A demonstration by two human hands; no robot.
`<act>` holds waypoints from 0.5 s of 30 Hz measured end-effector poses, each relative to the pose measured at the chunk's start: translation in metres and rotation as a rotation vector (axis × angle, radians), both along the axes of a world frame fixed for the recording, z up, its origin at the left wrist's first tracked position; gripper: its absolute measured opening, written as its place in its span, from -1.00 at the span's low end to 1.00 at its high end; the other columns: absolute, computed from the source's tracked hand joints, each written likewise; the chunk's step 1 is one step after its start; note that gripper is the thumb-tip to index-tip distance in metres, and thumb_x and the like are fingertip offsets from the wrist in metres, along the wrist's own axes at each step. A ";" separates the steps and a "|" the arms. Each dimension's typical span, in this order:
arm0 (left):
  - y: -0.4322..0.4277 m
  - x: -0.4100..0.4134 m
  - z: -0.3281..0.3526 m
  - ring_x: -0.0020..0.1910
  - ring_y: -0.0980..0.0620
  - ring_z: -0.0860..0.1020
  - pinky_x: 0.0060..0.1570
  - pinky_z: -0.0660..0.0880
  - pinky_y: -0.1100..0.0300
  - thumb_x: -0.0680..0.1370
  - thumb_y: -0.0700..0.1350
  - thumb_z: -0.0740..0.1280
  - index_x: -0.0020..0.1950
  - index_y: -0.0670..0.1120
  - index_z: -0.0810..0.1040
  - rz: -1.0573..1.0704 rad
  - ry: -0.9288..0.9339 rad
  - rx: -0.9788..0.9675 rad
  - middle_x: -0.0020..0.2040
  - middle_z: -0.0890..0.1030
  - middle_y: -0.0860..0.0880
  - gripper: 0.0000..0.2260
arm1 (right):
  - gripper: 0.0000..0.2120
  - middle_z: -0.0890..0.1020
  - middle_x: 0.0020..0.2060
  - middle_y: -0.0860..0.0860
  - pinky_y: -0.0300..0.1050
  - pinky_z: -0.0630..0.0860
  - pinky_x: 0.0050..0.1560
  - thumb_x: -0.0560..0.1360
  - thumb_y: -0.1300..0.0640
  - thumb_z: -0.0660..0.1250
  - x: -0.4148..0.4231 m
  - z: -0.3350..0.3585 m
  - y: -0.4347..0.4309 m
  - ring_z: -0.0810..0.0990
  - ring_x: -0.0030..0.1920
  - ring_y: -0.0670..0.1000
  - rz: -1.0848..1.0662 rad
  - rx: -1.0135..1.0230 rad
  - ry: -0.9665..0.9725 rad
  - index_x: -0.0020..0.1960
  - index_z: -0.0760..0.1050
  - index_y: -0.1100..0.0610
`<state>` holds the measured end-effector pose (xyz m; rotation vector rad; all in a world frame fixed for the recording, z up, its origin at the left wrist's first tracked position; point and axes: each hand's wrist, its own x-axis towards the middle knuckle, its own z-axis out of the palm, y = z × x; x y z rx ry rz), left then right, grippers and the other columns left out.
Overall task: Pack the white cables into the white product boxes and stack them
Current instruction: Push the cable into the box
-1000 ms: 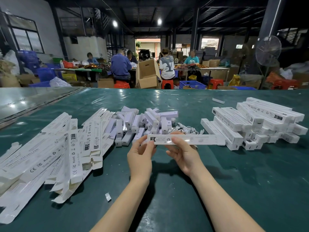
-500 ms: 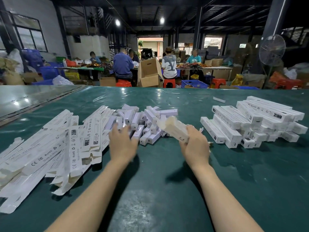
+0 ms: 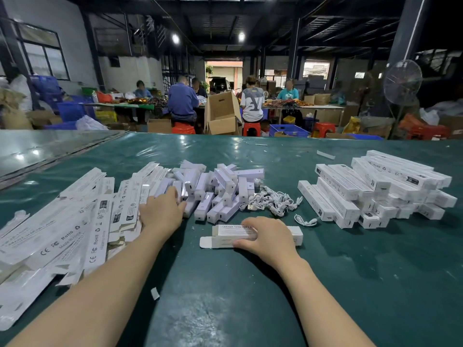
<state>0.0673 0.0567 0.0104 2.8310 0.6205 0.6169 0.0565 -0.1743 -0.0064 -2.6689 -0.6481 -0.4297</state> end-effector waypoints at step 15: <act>-0.017 -0.049 -0.004 -0.55 0.17 0.48 -0.56 0.45 0.33 0.56 -0.30 0.05 -0.22 0.00 0.44 -0.175 -0.759 -1.222 -0.25 0.49 -0.09 -0.71 | -0.84 0.59 -0.11 -0.03 -0.13 0.28 -0.14 0.38 0.04 0.37 0.000 0.004 0.004 0.51 -0.02 0.06 0.013 0.110 -0.096 -0.09 0.47 0.05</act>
